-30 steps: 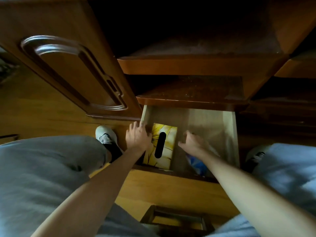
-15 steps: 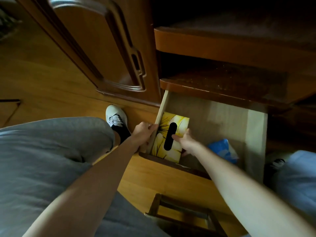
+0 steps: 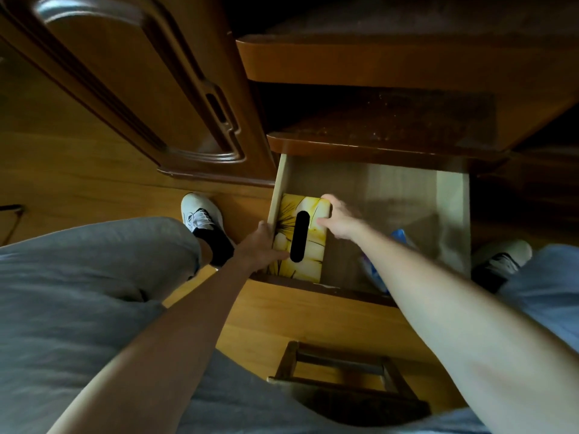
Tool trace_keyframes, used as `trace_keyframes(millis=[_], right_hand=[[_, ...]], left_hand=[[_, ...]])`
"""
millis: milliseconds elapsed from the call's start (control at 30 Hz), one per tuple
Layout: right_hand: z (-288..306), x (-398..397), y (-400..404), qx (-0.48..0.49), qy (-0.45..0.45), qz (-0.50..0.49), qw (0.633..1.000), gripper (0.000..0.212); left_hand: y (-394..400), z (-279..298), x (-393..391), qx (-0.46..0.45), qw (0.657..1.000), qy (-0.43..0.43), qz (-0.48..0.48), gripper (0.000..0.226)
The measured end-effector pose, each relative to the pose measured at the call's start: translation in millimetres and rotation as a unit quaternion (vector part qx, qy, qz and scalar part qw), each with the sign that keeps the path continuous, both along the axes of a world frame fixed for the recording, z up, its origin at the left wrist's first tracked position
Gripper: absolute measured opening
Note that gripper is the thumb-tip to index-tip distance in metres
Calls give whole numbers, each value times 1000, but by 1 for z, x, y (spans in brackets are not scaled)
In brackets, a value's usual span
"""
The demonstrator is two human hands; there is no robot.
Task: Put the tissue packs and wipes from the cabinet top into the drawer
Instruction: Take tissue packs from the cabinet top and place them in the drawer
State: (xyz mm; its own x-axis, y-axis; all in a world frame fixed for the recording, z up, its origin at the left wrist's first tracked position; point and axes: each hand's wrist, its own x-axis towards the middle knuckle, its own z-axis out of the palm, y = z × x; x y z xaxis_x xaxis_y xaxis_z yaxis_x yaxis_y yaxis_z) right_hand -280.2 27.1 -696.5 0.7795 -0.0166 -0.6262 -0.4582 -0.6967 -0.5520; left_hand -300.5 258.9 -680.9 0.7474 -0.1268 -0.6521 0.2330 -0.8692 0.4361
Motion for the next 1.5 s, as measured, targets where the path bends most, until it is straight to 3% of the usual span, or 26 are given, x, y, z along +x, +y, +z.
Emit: trace_keyframes(millis=[167,200,267,333,400,500,600,667,733,800,967,1100,1167,1233,1367,1433,1500], right_hand=[[1,3,-13,57,31,-1,998,76],[2,-1,-20,74,27,0,997,76],[1,-16,-42,55,-23,13,998,66],[1,-39,-71,-55,-76,15,995,59],[-1,-62,-97,-174,-73,1,982,68],[-10,-88,-120,-190,43,-29,980,87],[-19,-100,-121,-157,120,-42,979,77],[-21,-98,-115,-168,93,-28,981,66],[-20,-91,-105,-145,62,-8,987,69],[-16,-84,-90,-87,36,20,995,74],[-14,-68,-53,59,16,30,998,60],[-18,-63,-42,33,-30,-134,990,61],[-22,-64,-42,2,16,-180,984,63],[-28,-66,-43,1,61,-125,990,51],[-26,-68,-44,6,62,-45,997,29],[-23,-69,-46,5,77,-30,997,35],[-13,-68,-49,3,88,-60,994,61]], left_hand=[[-4,-3,9,-12,999,17,37,85],[-8,-2,9,-15,998,-27,48,93],[-20,-1,6,-20,978,-195,65,105],[-39,4,6,-11,939,-340,50,94],[-60,12,7,3,924,-383,-11,73],[-76,14,0,36,926,-347,-144,57],[-75,7,-7,58,949,-255,-176,68],[-71,5,-6,66,952,-244,-174,71],[-71,4,-3,94,945,-244,-194,73],[-72,4,-2,105,947,-234,-194,73],[-69,-1,-2,121,941,-234,-212,71],[-67,-5,-2,120,938,-239,-222,73],[-66,-7,0,124,937,-238,-224,74],[-65,-10,2,127,934,-242,-229,74],[-65,-12,5,124,934,-243,-231,74],[-66,-11,5,132,932,-240,-236,75],[-67,-6,6,136,934,-227,-241,76]])
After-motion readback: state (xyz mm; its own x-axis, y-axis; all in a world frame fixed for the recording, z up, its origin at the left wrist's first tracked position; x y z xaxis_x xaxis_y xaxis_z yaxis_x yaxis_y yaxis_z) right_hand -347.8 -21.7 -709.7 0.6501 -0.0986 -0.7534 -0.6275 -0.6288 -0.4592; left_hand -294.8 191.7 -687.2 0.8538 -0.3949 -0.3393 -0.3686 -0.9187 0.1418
